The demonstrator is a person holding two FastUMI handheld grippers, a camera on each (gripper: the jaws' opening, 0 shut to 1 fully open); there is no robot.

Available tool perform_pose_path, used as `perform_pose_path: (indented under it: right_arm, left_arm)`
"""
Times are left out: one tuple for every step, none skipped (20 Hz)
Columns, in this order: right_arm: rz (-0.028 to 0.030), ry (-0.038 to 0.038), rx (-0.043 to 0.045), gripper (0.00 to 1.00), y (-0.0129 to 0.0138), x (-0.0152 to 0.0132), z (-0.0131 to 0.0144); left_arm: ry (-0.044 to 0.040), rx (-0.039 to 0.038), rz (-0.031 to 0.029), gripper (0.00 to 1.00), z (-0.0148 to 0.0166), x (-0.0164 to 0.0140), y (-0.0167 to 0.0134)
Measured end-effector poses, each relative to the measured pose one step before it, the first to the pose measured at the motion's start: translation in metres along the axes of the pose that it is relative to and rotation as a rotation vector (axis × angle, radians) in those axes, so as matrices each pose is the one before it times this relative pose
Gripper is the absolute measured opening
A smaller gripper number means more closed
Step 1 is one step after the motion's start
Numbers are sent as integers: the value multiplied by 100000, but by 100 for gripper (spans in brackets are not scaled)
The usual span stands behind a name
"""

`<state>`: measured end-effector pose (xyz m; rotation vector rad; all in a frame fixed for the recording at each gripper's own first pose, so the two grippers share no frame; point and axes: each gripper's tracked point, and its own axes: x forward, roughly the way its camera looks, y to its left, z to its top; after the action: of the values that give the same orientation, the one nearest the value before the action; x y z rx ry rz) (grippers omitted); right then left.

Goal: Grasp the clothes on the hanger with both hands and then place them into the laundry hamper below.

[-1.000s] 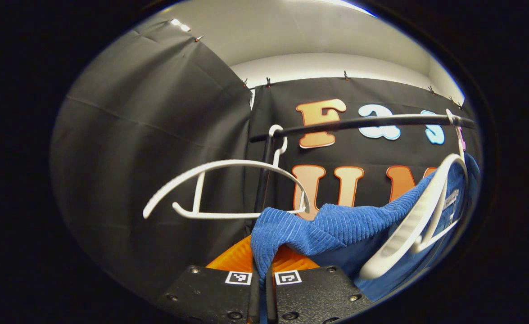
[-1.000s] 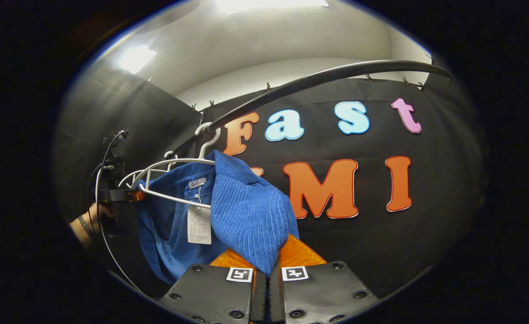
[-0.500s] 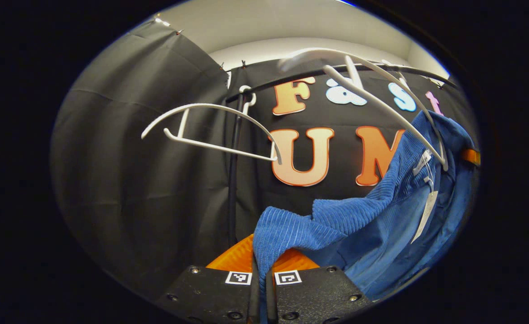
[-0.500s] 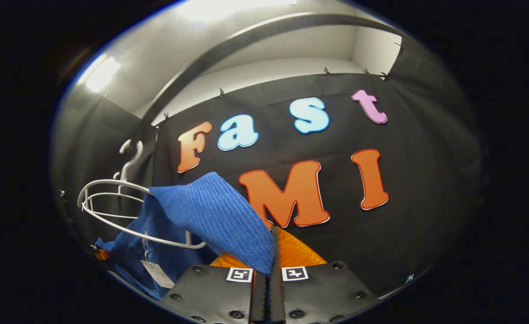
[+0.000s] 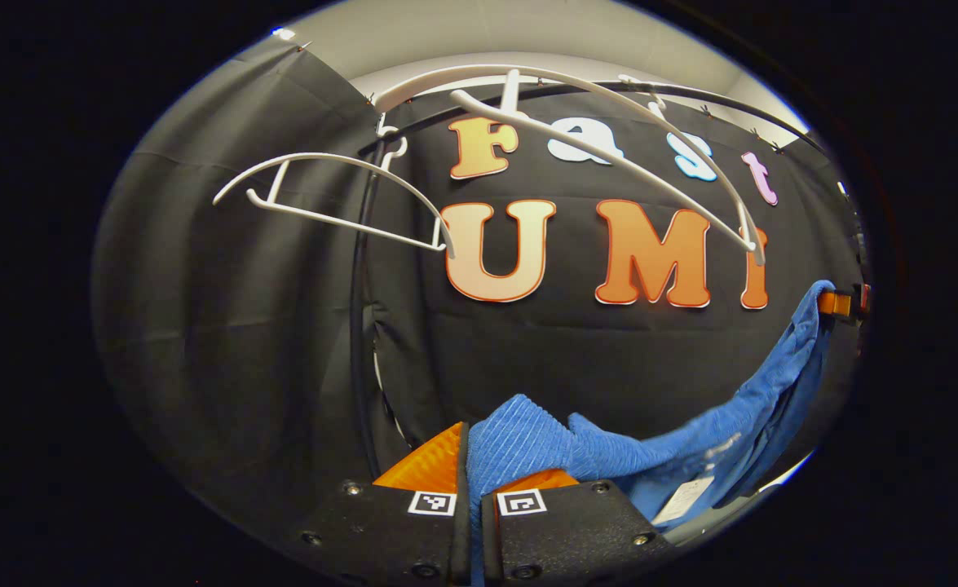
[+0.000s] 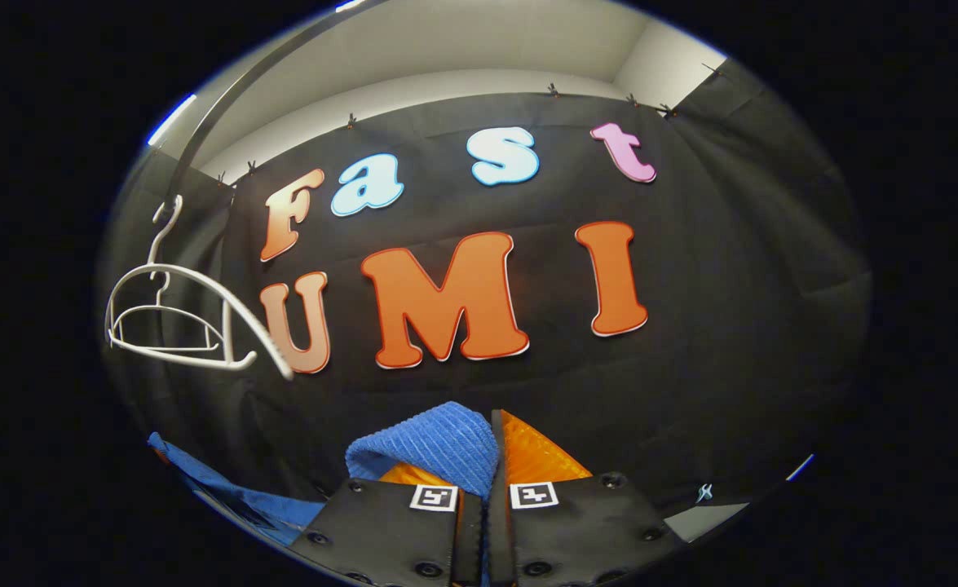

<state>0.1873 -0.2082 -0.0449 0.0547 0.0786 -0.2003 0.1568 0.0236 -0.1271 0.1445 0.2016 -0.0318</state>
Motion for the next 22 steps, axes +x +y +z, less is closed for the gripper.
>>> perform_pose_path:
  right_arm:
    - [1916,1056,-1488,10,283,-646,-522]
    - [2553,837,-1437,10,681,-477,-453]
    - [2823,1320,-978,10,1024,-538,-506]
    - [3380,1732,-510,10,1216,-270,-703]
    - [3403,1865,-487,11,1274,-2,-783]
    - [3432,2024,-555,11,1401,200,-853]
    - [3297,2083,-333,10,1647,121,-1057]
    - [2737,2421,445,10,1544,284,-1242]
    - [2885,3076,1109,11,1413,226,-1507]
    - [2481,3336,1479,10,1240,498,-1628]
    - [1917,3980,1352,11,1051,676,-1812]
    - [1724,4384,988,11,975,622,-2086]
    - [1332,4310,388,10,1048,503,-2285]
    - [322,4509,-273,10,562,555,-2136]
    - [-139,4502,-538,10,246,549,-2216]
    - [-817,5304,-261,10,173,657,-2347]
    - [-764,6113,369,11,154,524,-2832]
    - [-736,6128,1182,11,-16,533,-2561]
    - [616,6134,1564,11,72,623,-2534]
    - [353,5744,2128,11,445,622,-2253]
    - [-443,5449,2002,11,-39,574,-2126]
    - [-1251,4545,2364,11,-137,691,-1927]
  left_arm:
    - [285,1063,-731,6,-252,-40,-692]
    - [615,478,-1110,6,-332,1,-768]
    - [1068,-267,-1336,6,-474,59,-653]
    - [1157,-581,-1201,5,-376,166,-617]
    - [1606,-760,-1305,5,-600,157,-765]
    - [1560,-1029,-1710,5,-578,420,-1128]
    - [1275,-1220,-2019,5,-655,394,-1039]
    - [2060,-1196,-2450,5,-856,397,-1042]
    - [2602,-705,-2538,5,-942,362,-1266]
    - [2384,-930,-3016,5,-905,514,-1573]
    - [2634,-1375,-4013,6,-1017,492,-1730]
    - [3315,-1718,-4373,6,-1400,600,-1577]
    - [3983,-1921,-3790,5,-1689,388,-1363]
    - [4737,-641,-2455,5,-1936,458,-1129]
    - [4946,1504,-935,5,-1926,514,-513]
    - [5933,3136,24,5,-2012,691,-359]
    - [6243,2576,-917,6,-2242,585,-389]
    - [5772,1041,-1798,6,-2158,437,-522]
    - [5453,-172,-2042,6,-1709,424,-303]
    - [5559,-1010,-1505,6,-2272,-42,-376]
    - [6433,-1384,-1287,8,-2491,323,-353]
    - [4547,-739,591,8,-1589,20,-130]
